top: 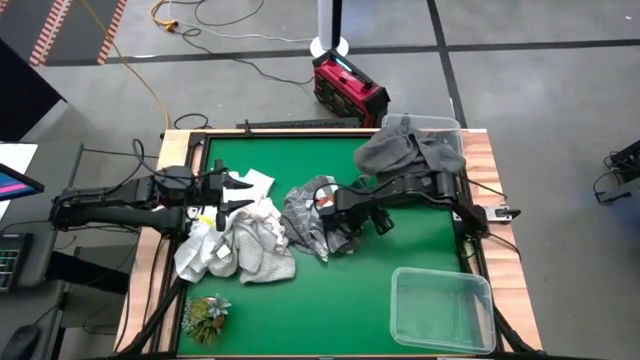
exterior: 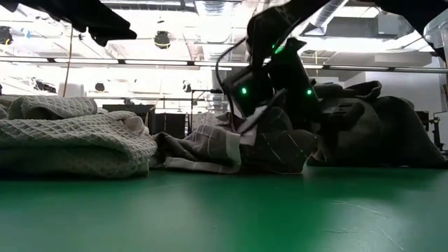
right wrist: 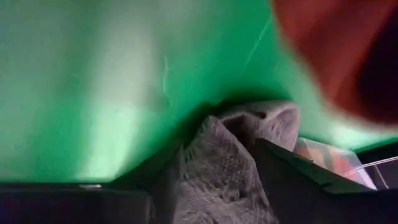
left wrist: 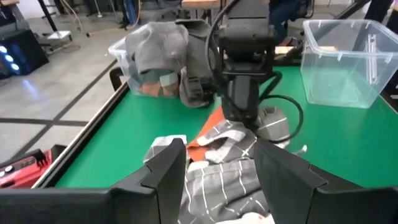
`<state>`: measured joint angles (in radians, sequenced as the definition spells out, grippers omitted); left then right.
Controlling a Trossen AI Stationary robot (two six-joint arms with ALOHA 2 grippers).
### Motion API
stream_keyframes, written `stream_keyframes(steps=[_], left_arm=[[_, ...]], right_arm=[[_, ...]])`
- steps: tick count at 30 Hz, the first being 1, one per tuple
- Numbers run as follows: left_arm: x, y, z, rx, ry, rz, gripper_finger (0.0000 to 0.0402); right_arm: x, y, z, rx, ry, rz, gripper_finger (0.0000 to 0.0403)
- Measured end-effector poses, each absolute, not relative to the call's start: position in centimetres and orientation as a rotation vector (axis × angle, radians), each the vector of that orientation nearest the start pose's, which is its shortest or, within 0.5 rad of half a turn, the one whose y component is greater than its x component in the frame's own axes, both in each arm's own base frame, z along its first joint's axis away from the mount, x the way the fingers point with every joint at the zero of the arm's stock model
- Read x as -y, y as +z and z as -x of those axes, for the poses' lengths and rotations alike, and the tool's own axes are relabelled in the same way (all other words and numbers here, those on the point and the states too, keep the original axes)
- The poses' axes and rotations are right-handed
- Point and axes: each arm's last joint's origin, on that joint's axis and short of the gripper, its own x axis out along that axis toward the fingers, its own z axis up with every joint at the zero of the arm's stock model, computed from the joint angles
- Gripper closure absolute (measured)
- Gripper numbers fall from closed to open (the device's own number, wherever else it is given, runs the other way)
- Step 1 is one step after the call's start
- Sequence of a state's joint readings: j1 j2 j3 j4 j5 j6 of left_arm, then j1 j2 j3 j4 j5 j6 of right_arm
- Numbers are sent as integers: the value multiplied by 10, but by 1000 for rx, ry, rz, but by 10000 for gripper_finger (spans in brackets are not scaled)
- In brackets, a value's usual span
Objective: Sort towels by color in basket
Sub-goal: Put the gray towel into the top transparent bin
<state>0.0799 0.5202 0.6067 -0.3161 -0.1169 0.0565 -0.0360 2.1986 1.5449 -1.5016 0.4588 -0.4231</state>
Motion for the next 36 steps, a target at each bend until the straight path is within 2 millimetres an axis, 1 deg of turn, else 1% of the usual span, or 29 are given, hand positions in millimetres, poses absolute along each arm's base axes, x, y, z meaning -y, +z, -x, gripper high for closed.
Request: stream_keyframes(steps=[4,8,11,13,14,16,19,22,24,27,29,33,36], left_arm=[[-13,293,-123,-248,189,-60,221],[-13,293,-123,-248,189,-60,221],[-13,293,-123,-246,189,-60,221],[-13,293,-123,-245,190,-56,221],[-13,293,-123,-244,190,-54,221],[-13,293,-123,-243,191,-49,221],[-13,293,-123,-241,191,-45,221],[-13,293,-123,-240,191,-45,221],[-13,293,-123,-240,191,-45,221],[-13,293,-123,-236,192,-43,221],[-13,294,-123,-232,192,-41,221],[-13,296,-124,-211,191,-41,221],[-13,297,-124,-200,188,-40,221]], right_arm=[[32,132,-343,-2254,179,708,228],[33,132,-341,-2274,146,725,291],[31,138,-342,-2259,131,726,348],[29,147,-344,-2239,106,710,381],[28,151,-345,-2226,90,705,386],[26,162,-348,-2177,54,695,383],[22,187,-349,-2087,3,684,375],[20,219,-347,-1976,-60,655,380],[19,242,-341,-1896,-96,636,384],[22,274,-328,-1795,-157,600,383],[25,294,-318,-1731,-233,599,380],[36,330,-294,-1613,-424,656,379],[47,353,-274,-1529,-615,693,380]])
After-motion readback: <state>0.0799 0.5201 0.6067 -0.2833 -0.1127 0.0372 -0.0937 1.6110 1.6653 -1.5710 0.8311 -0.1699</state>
